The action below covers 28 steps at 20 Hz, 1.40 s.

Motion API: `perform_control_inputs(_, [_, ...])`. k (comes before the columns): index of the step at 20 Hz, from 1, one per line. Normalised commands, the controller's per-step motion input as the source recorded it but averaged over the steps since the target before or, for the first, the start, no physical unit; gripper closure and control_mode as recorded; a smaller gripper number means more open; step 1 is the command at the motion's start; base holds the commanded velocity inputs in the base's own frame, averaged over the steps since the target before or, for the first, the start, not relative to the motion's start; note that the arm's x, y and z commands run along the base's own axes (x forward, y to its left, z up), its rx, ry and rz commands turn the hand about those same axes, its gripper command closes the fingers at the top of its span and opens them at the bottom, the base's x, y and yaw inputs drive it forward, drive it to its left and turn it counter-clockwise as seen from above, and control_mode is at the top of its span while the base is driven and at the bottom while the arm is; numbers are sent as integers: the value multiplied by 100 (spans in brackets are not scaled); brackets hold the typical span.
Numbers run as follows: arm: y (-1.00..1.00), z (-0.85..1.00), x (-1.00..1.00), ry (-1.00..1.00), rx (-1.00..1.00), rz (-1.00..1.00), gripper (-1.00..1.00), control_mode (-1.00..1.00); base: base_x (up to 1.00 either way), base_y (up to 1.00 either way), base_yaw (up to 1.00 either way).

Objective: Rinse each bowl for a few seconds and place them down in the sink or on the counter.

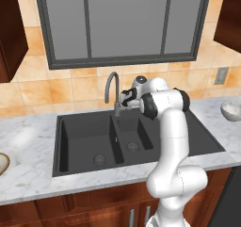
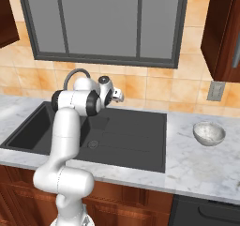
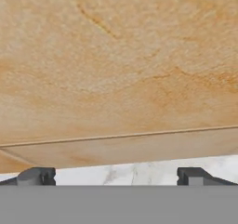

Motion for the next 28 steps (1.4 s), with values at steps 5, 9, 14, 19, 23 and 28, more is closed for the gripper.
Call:
perform_control_inputs(5, [-100, -100, -58, 0, 2, 1, -100, -100, 0, 0, 0])
perform_control_inputs(9, [-100, -100, -59, 0, 3, 1, -100, -100, 0, 0, 0])
perform_control_inputs(14, [-100, -100, -75, 0, 1, 0, -100, -100, 0, 0, 0])
perform_control_inputs(19, [-99, -100, -87, 0, 0, 0, -100, -100, 0, 0, 0])
perform_control_inputs(23, [-67, -85, -100, -7, 0, 0, -100, -100, 0, 0, 0])
perform_control_inputs(28, [-34, 19, -18, -5, 8, -2, -100, -100, 0, 0, 0])
